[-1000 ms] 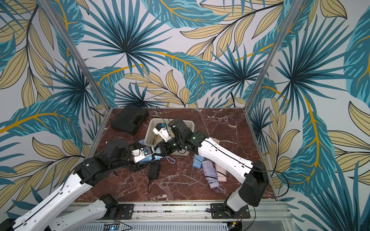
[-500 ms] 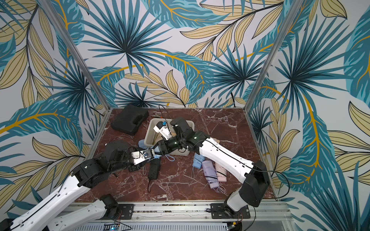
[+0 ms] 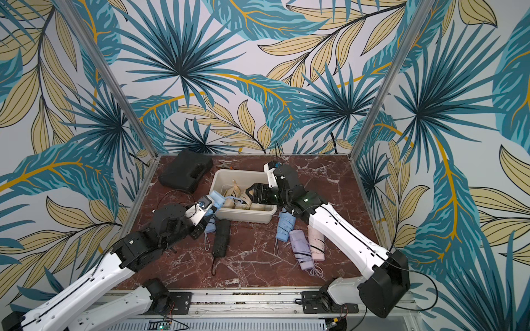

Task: Put the umbrella into the storage box
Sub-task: Pick up the umbrella from the center of the board, then place the umbrella in the storage box.

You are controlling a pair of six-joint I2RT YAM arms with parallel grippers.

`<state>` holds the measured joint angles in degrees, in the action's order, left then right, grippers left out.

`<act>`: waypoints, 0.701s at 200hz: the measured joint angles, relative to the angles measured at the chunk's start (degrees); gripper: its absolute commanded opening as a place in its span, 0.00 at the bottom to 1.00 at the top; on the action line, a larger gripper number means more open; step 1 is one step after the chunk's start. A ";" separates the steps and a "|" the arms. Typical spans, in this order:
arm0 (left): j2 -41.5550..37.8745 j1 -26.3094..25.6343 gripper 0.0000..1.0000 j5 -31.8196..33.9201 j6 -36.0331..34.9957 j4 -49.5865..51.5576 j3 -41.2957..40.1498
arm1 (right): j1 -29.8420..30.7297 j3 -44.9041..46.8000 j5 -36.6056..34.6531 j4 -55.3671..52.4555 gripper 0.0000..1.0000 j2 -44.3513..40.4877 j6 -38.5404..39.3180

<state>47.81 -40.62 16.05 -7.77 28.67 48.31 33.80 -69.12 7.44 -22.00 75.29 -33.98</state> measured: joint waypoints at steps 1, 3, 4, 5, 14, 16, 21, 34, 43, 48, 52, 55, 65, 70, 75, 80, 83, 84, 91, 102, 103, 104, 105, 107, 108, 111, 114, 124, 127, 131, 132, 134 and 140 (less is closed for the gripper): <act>0.20 0.02 0.00 0.37 0.61 -0.33 0.09 | 0.00 0.07 -0.33 -0.04 0.78 -0.11 -0.07; 0.37 0.02 0.00 0.74 1.20 -0.52 0.20 | 0.00 0.22 -1.18 -0.17 0.78 -0.42 -0.11; 0.52 0.02 0.00 1.09 1.81 -0.81 0.31 | 0.00 0.28 -1.49 -0.24 0.78 -0.52 -0.11; 0.59 0.02 0.00 1.29 2.10 -0.90 0.37 | 0.00 0.33 -1.84 -0.26 0.78 -0.61 -0.11; 2.14 0.20 0.00 3.21 5.73 -2.10 1.44 | 0.00 0.83 -5.42 -0.70 0.78 -1.70 -0.11; 2.58 0.24 0.00 3.52 6.45 -2.27 1.77 | -0.02 0.90 -6.19 -0.79 0.78 -1.90 -0.11; 3.72 0.33 0.00 4.17 8.24 -2.54 2.78 | -0.02 0.94 -7.82 -0.98 0.78 -2.29 -0.09; 7.34 0.87 0.00 4.74 12.22 -2.51 6.05 | -0.02 0.96 -11.56 -1.25 0.78 -3.02 0.22; 10.54 1.46 0.00 4.52 14.80 -2.05 9.18 | 0.00 0.96 -13.44 -1.62 0.78 -3.32 0.57; 12.39 1.81 0.00 4.26 16.00 -1.75 10.91 | -0.02 0.96 -14.36 -1.88 0.78 -3.41 0.66; 13.60 2.08 0.00 4.04 16.81 -1.44 12.22 | 0.00 0.96 -15.13 -2.10 0.78 -3.50 0.83; 15.02 2.40 0.00 3.78 17.55 -1.22 13.44 | -0.02 0.96 -15.58 -2.25 0.78 -3.52 0.92; 18.40 3.37 0.00 2.75 19.34 -0.13 16.74 | -0.02 0.98 -16.98 -2.73 0.78 -3.56 1.25; 20.33 3.82 0.00 2.21 20.17 0.39 18.38 | -0.02 0.98 -17.57 -2.99 0.78 -3.56 1.42; 22.14 4.24 0.00 1.60 20.79 1.03 19.82 | 0.00 0.98 -18.03 -3.28 0.78 -3.58 1.46; 23.85 4.61 0.00 0.87 21.40 1.46 21.18 | 0.00 1.01 -18.43 -3.56 0.78 -3.61 1.51; 24.85 4.85 0.00 0.46 21.70 1.79 21.90 | 0.00 1.01 -18.62 -3.69 0.78 -3.61 1.53; 25.31 4.94 0.00 0.26 21.84 1.95 22.29 | 0.00 1.01 -18.67 -3.74 0.78 -3.61 1.55; 27.45 5.42 0.00 -0.76 22.43 2.75 23.74 | 0.00 1.01 -19.06 -3.93 0.78 -3.63 1.66; 31.17 6.32 0.00 -2.75 23.06 4.22 25.97 | 0.00 1.05 -19.47 -4.02 0.78 -3.72 1.73; 31.36 6.38 0.00 -2.89 23.10 4.28 26.08 | 0.00 1.07 -19.50 -4.02 0.78 -3.74 1.77; 31.76 6.47 0.00 -3.15 23.19 4.35 26.29 | -0.02 1.07 -19.50 -4.02 0.78 -3.76 1.77; 32.00 6.51 0.00 -3.28 23.23 4.46 26.43 | -0.02 1.07 -19.50 -4.02 0.78 -3.78 1.79; 32.70 6.67 0.00 -3.65 23.30 4.70 26.82 | -0.02 1.09 -19.54 -4.02 0.78 -3.82 1.84; 32.94 6.73 0.00 -3.78 23.34 4.76 26.93 | 0.00 1.11 -19.56 -4.02 0.78 -3.85 1.84; 33.77 6.93 0.00 -4.39 23.52 5.18 27.43 | 0.00 1.14 -19.58 -4.07 0.78 -3.96 1.84; 34.73 7.15 0.00 -4.96 23.71 5.62 27.98 | 0.00 1.18 -19.63 -4.07 0.78 -3.98 1.86; 37.81 7.89 0.00 -6.82 24.02 6.97 29.81 | 0.00 1.36 -19.63 -4.04 0.78 -4.28 1.88; 38.66 8.09 0.00 -7.19 24.13 7.34 30.29 | 0.00 1.42 -19.61 -4.07 0.78 -4.35 1.88; 39.85 8.37 0.00 -7.78 24.20 7.82 31.01 | 0.00 1.49 -19.58 -4.07 0.78 -4.39 1.90; 40.06 8.41 0.01 -7.85 24.24 7.93 31.12 | 0.00 1.51 -19.61 -4.07 0.78 -4.42 1.90; 40.68 8.55 0.00 -8.04 24.30 8.17 31.43 | 0.00 1.53 -19.61 -4.07 0.78 -4.42 1.92; 42.27 8.92 0.01 -8.61 24.37 8.79 32.26 | 0.00 1.55 -19.58 -4.07 0.78 -4.44 1.95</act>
<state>90.08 -31.70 7.44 16.60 37.45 80.58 33.80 -67.57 -12.14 -26.06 70.85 -32.03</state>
